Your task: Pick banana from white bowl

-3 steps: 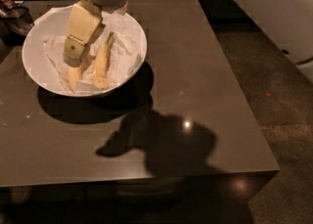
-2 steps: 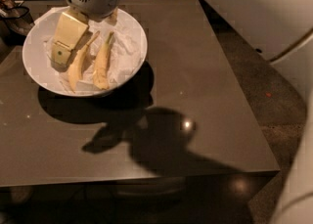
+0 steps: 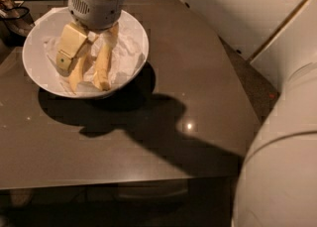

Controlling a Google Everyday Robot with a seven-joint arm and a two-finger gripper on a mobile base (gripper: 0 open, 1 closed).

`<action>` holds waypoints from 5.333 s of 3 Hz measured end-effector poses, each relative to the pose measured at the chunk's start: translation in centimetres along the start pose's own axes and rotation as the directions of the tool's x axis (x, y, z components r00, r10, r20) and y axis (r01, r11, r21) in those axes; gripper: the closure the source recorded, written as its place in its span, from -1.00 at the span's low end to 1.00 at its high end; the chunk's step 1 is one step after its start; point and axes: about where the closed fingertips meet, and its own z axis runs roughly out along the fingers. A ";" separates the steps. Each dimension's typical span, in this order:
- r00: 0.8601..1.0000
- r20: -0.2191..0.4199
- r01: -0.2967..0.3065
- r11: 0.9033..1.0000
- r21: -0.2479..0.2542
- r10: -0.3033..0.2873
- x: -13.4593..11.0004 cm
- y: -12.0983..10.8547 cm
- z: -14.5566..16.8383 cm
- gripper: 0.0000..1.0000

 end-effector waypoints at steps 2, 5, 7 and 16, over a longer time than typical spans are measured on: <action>0.989 -0.001 -0.147 0.988 -0.041 0.148 1.0 -3.1 1.3 -0.26; 0.968 -0.094 -0.233 0.972 0.026 0.235 -2.2 -4.2 3.5 -0.26; 0.944 -0.141 -0.289 0.954 0.076 0.297 -2.9 -4.8 5.5 -0.24; 0.904 -0.214 -0.365 0.928 0.069 0.371 -2.8 -6.8 9.5 0.45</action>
Offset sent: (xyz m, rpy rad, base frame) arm 0.0321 -0.0327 -0.0303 0.0146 0.1458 -0.1860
